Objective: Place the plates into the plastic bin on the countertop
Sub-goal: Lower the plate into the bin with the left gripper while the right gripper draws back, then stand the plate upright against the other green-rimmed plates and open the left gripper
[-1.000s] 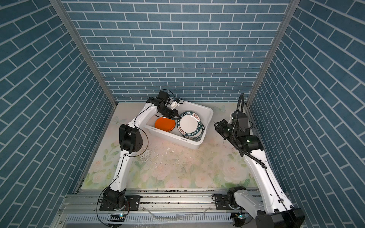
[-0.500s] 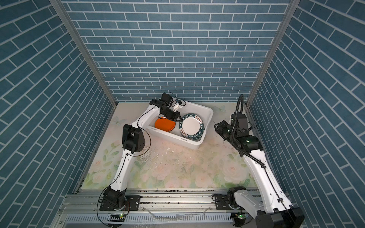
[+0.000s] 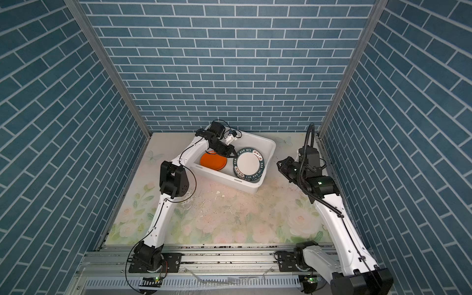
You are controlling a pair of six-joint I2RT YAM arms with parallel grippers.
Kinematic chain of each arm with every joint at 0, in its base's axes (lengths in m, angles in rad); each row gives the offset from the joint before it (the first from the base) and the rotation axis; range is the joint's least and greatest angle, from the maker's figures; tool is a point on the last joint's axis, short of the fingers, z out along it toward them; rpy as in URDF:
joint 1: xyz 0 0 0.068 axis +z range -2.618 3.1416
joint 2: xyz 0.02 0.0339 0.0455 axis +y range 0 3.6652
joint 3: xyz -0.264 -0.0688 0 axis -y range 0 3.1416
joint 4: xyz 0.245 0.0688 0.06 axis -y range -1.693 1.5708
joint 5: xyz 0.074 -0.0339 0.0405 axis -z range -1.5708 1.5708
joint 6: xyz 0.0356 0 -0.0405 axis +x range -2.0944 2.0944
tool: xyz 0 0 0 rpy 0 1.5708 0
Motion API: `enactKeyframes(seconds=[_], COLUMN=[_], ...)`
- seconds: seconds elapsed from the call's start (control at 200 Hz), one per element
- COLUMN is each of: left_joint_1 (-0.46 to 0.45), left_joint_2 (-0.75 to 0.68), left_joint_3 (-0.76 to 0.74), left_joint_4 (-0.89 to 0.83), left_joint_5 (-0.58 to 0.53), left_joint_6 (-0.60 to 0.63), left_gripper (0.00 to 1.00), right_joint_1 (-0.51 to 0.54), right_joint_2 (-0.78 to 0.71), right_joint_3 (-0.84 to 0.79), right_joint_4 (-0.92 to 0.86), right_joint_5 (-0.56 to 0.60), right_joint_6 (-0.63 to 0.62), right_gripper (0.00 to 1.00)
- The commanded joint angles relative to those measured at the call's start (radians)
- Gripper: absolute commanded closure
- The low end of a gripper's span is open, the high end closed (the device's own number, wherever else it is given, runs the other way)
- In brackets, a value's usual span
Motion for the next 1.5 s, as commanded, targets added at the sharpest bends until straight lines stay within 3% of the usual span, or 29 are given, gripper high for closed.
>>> enactKeyframes(seconds=[0.0, 1.49], left_joint_1=[-0.011, -0.025], left_joint_2=[0.024, 0.051], left_joint_3=[0.022, -0.020], left_joint_4=[0.005, -0.022], left_joint_5=[0.005, -0.038], left_joint_6=[0.002, 0.030], left_gripper=[0.87, 0.64], right_joint_1=[-0.007, -0.012], right_joint_2=[-0.018, -0.044], right_joint_3=[-0.014, -0.066], right_joint_4=[-0.005, -0.003], right_joint_5=[0.001, -0.008], right_joint_6=[0.034, 0.040], right_gripper=[0.73, 0.73])
